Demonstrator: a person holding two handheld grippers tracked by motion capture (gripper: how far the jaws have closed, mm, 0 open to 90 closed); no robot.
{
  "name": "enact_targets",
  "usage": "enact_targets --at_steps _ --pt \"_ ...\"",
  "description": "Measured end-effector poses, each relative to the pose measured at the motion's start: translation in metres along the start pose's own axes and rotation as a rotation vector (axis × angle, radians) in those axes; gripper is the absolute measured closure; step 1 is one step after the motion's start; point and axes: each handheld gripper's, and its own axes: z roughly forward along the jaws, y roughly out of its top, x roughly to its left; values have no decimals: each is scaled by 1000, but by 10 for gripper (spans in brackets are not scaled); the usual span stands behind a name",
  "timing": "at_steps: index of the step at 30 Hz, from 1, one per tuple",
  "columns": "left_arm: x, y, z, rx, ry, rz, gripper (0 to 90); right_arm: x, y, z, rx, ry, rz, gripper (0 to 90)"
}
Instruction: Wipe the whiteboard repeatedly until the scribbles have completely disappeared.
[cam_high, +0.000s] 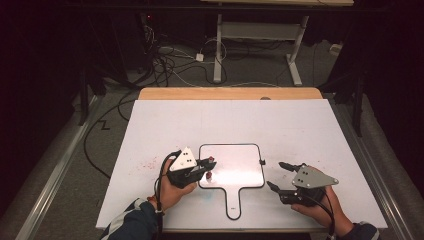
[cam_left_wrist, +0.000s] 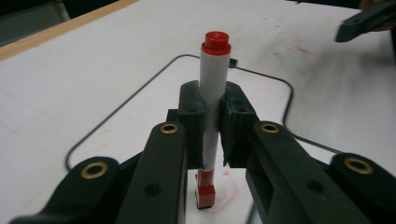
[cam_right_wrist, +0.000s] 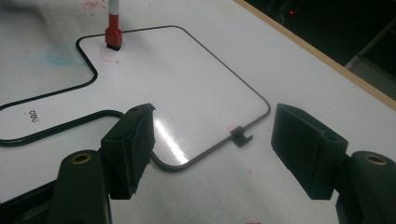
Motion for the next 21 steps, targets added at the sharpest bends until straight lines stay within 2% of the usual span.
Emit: enact_targets --at_steps 1,4,6,9,10,11,13,15,18,21 --pt "-4 -1 0 -1 -10 6 783 0 0 0 1 0 0 308" --pt "-11 -2 -4 3 -2 32 783 1 0 0 1 0 1 309" --pt "-7 -3 -6 8 18 30 783 1 0 0 -1 -1 0 308" --pt "3 -4 -9 7 82 27 783 1 1 0 1 0 -3 309" --pt "7 -5 -9 0 83 7 783 1 1 0 1 2 -3 309" --pt "10 -6 -9 -8 77 -13 783 1 1 0 1 3 -4 309" --pt "10 -7 -10 -10 70 -19 783 1 1 0 2 1 -4 309" --pt "6 -6 -11 -2 59 -9 783 1 0 0 0 2 -1 309" --pt "-1 -9 -12 -13 31 -25 783 0 -1 0 3 1 0 309" --pt "-7 -8 -7 -28 -11 -35 784 0 -1 0 4 1 1 310"
